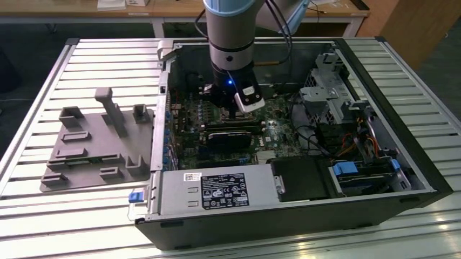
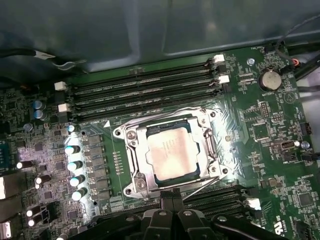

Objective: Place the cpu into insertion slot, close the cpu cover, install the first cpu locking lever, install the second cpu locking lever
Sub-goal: 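Install the second cpu locking lever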

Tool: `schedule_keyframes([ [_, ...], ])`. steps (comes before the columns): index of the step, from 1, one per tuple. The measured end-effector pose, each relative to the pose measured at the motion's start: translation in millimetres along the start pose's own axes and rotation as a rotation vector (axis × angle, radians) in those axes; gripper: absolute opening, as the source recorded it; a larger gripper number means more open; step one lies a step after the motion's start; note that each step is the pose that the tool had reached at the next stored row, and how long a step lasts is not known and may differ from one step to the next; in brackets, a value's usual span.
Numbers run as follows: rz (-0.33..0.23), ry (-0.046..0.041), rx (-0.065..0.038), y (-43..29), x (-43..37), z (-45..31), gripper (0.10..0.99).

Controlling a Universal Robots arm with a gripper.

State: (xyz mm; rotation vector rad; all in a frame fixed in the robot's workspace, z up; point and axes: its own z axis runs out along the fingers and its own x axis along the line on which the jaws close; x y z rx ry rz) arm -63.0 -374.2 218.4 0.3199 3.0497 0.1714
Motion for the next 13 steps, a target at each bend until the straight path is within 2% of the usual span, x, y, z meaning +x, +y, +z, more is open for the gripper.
schedule_keyframes([
  [8,-0.002,0.0011,-0.003,-3.4,-0.3,-0.3,0.102],
  [13,-0.005,0.0053,-0.022,-7.0,1.4,-0.1,0.102],
])
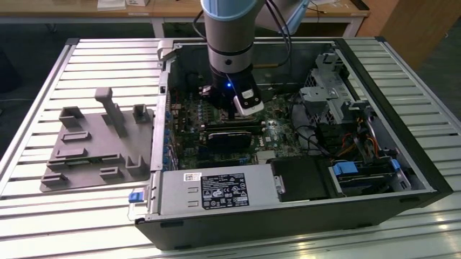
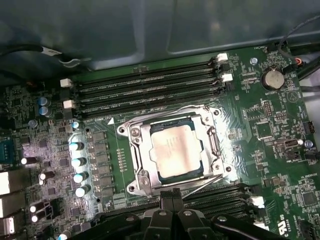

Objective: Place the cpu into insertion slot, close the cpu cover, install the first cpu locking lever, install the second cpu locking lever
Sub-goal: 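Install the second cpu locking lever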

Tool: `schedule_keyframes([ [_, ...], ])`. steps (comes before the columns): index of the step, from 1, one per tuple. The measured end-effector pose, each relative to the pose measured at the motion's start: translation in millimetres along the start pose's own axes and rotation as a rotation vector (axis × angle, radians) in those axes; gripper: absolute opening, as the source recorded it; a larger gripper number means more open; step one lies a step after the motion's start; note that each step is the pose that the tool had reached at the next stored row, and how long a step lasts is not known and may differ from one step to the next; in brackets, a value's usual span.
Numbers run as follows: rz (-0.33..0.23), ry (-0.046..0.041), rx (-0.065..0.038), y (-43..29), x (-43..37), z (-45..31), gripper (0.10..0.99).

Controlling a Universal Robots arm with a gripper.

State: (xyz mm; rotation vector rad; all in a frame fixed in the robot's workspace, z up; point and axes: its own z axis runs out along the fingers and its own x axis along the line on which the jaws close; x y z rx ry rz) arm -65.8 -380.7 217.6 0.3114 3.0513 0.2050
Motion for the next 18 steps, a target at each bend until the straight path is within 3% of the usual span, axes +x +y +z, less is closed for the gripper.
schedule_keyframes([
  [6,-0.006,0.0032,-0.012,-7.2,0.0,-0.6,0.102],
  [9,-0.01,0.007,-0.027,-9.4,1.3,0.0,0.102],
  [13,-0.017,0.0137,-0.056,-11.6,3.4,2.3,0.102],
  [18,-0.027,0.017,-0.066,-17.1,3.5,2.7,0.102],
])
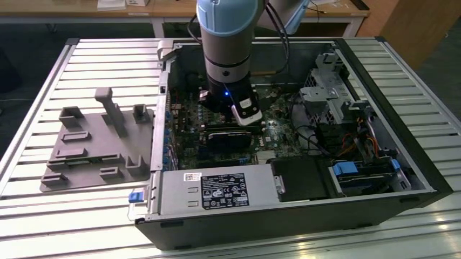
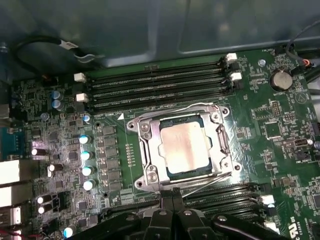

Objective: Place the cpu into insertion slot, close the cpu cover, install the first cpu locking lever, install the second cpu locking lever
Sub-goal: 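Install the second cpu locking lever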

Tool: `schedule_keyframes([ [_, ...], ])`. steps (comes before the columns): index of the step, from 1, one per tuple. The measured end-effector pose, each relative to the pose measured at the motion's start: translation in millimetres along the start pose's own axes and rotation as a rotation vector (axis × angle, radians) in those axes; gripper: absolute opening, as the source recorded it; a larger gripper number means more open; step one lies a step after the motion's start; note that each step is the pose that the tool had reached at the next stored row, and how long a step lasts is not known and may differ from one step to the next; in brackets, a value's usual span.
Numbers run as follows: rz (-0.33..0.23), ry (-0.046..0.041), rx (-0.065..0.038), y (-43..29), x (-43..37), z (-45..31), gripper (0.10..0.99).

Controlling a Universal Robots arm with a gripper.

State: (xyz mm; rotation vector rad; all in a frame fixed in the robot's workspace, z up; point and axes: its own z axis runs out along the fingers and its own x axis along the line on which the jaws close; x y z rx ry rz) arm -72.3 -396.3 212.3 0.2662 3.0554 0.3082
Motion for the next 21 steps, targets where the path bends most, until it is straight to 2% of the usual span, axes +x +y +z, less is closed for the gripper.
schedule_keyframes([
  [6,-0.011,0.0083,-0.036,-3.7,0.2,2.1,0.102],
  [15,-0.024,0.0143,-0.053,-11.3,-1.0,2.1,0.102],
  [21,-0.033,0.0211,-0.08,-14.5,0.8,6.3,0.102],
])
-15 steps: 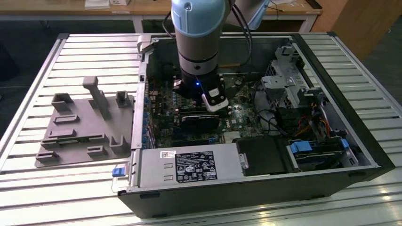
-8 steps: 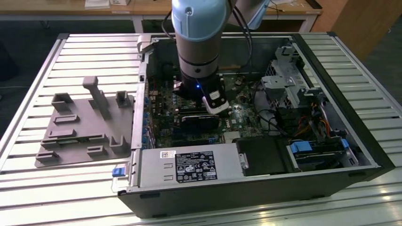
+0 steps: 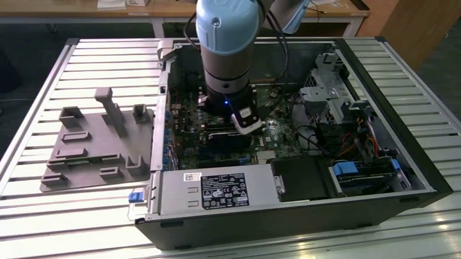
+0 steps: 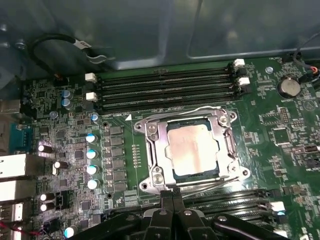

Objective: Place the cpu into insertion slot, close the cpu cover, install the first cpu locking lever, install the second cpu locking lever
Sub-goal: 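Install the second cpu locking lever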

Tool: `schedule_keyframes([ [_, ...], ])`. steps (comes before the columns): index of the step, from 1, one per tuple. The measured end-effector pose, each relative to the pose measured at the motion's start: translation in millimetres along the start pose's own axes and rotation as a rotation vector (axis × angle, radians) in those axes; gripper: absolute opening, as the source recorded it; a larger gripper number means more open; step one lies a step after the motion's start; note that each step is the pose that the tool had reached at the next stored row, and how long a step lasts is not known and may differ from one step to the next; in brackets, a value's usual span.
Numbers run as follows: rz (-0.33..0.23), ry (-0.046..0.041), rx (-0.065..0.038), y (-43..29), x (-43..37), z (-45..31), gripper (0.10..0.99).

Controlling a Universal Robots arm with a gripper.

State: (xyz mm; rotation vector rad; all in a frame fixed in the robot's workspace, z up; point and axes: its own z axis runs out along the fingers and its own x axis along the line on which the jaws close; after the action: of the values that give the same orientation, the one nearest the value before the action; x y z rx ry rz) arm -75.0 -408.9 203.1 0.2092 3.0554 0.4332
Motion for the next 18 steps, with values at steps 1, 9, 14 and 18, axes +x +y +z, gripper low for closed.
schedule_keyframes([
  [1,-0.002,0.0011,-0.004,-0.6,0.6,0.9,0.102],
  [9,-0.014,0.0086,-0.03,-5.7,5.2,4.1,0.102],
  [14,-0.021,0.0144,-0.058,-8.2,8.5,5.6,0.102],
  [18,-0.028,0.0189,-0.075,-9.4,10.7,7.7,0.102],
])
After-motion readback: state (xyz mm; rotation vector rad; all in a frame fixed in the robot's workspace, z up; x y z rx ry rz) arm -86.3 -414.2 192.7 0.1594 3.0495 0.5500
